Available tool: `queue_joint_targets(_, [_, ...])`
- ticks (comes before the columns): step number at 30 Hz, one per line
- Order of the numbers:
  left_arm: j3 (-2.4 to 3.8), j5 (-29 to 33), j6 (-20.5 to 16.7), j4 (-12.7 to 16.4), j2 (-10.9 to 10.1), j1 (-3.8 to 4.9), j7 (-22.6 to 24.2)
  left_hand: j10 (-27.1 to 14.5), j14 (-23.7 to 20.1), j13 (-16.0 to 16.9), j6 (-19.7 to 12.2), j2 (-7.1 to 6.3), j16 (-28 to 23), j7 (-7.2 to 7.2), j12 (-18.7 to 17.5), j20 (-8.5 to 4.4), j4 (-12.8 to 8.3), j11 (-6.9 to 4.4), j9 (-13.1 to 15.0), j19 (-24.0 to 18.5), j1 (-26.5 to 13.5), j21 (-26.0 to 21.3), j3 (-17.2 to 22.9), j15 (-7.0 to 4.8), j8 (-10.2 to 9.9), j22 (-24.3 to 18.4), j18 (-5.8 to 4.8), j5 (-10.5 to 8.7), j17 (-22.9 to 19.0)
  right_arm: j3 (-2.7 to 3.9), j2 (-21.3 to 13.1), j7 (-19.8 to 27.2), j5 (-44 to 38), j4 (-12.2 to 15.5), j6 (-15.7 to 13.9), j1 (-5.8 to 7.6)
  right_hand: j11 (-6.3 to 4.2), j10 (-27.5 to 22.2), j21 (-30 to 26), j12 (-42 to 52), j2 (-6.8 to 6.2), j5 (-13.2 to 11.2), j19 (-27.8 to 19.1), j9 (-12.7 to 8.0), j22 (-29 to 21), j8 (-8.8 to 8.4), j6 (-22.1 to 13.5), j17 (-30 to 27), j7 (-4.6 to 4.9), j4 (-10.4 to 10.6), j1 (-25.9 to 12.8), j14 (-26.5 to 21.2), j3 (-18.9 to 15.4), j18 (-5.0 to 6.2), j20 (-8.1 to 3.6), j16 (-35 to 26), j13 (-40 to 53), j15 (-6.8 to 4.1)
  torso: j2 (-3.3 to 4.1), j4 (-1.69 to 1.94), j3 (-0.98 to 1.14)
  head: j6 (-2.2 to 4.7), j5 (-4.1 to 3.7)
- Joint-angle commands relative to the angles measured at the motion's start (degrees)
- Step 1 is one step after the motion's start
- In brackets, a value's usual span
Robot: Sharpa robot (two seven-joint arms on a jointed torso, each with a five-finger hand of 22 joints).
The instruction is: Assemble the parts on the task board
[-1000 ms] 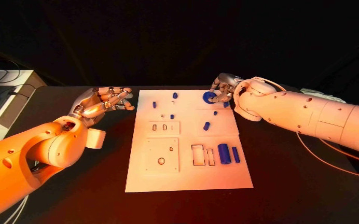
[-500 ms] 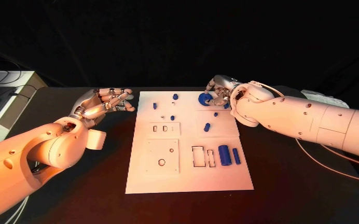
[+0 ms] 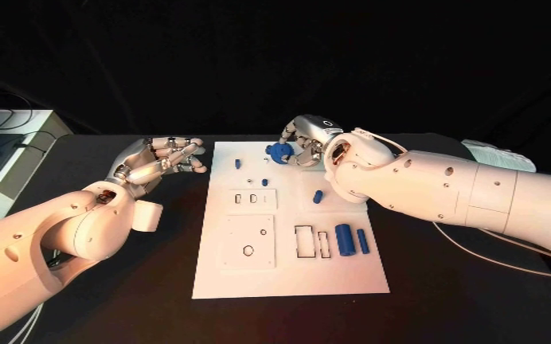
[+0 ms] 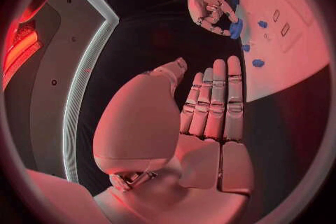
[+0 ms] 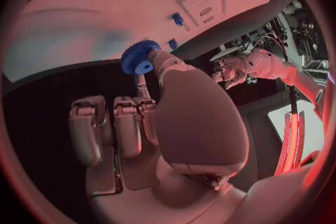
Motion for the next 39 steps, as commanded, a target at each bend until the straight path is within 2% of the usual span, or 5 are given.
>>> queue_joint_targets(1, [0.05, -0.2, 1.1, 0.0, 0.2, 0.01, 0.2, 0.2, -0.2, 0.1, -0.1, 0.25, 0.3, -0.15, 0.1, -0.06, -0.2, 0.05, 0.0, -0.3, 0.2, 0.2, 0.1, -0.20, -0.1, 0.1, 0.55, -0.15, 0.1, -0.14, 1.1, 0.3, -4.3, -0.5, -0.8, -0.11, -0.34, 5.9, 0.3, 0.1, -0.06, -0.3, 6.0, 0.5, 15.1, 0.39, 1.1, 15.1, -0.73, 0.0, -0.7, 6.1, 0.4, -0.81, -0.26, 0.2, 15.1, -0.41, 0.10, -0.01, -0.02, 0.10, 0.17])
queue_joint_targets(9, [0.05, -0.2, 1.1, -0.1, 0.5, 0.01, 0.2, 0.2, -0.2, 0.1, -0.1, 0.25, 0.3, -0.15, 0.1, -0.06, -0.2, 0.05, 0.0, -0.3, 0.2, 0.2, 0.1, -0.20, -0.1, 0.1, 0.55, -0.15, 0.1, -0.57, 5.2, -0.8, -5.8, -3.8, -0.1, -0.89, -0.35, 5.9, 0.3, 0.1, -0.21, -0.5, 6.0, 0.5, 15.1, 0.34, 1.1, 15.1, -0.72, 0.0, -0.8, 6.1, 0.4, -0.81, -0.29, 0.2, 15.1, -0.43, 0.23, 0.06, 0.04, -0.05, 0.36])
queue_joint_targets(13, [0.05, -0.2, 1.1, -0.1, 0.5, 0.01, 0.2, 0.2, -0.2, 0.1, -0.1, 0.25, 0.3, -0.15, 0.1, -0.06, -0.2, 0.05, 0.0, -0.3, 0.2, 0.2, 0.1, -0.20, -0.1, 0.1, 0.55, -0.15, 0.1, -0.64, 6.5, -1.2, -6.5, -5.2, 0.0, -1.14, -0.35, 5.9, 0.3, 0.1, -0.24, -0.6, 6.0, 0.5, 15.1, 0.31, 1.0, 15.0, -0.72, 0.0, -0.8, 6.1, 0.5, -0.81, -0.29, 0.2, 15.1, -0.43, 0.32, 0.28, -0.12, -0.04, 0.46])
queue_joint_targets(27, [0.05, -0.2, 1.0, -0.3, 0.7, 0.01, 0.2, 0.3, -0.4, 0.1, -0.1, 0.22, 0.6, -0.14, 0.0, -0.03, -0.1, 0.07, 0.0, -0.4, 0.0, 0.3, 0.0, -0.17, -0.1, 0.1, 0.55, -0.17, 0.1, -0.74, 8.1, -1.5, -9.4, -7.8, 0.5, -1.37, -0.33, 5.9, 0.3, 0.1, -0.35, -0.7, 6.0, 0.5, 15.1, 0.23, 0.9, 15.0, -0.69, -0.1, -0.9, 6.1, 0.5, -0.81, -0.31, 0.2, 15.1, -0.44, 0.18, -0.03, 0.08, -0.26, 0.91])
queue_joint_targets(39, [0.04, -0.2, 0.9, -0.3, 0.6, 0.01, 0.2, 0.3, -0.4, 0.1, -0.1, 0.22, 0.6, -0.14, 0.0, -0.03, -0.1, 0.07, 0.0, -0.4, 0.0, 0.3, 0.0, -0.17, -0.1, 0.1, 0.55, -0.17, 0.1, -1.02, 8.6, -0.9, -8.9, -8.9, 4.9, -1.45, -0.20, 5.9, 0.3, 0.1, -0.93, -1.3, 6.0, 0.5, 15.1, -0.10, 0.5, 14.8, -0.54, 0.1, -1.7, 6.0, 0.5, -0.81, -0.33, 0.2, 15.1, -0.43, 0.22, 0.01, 0.07, -0.45, 0.97])
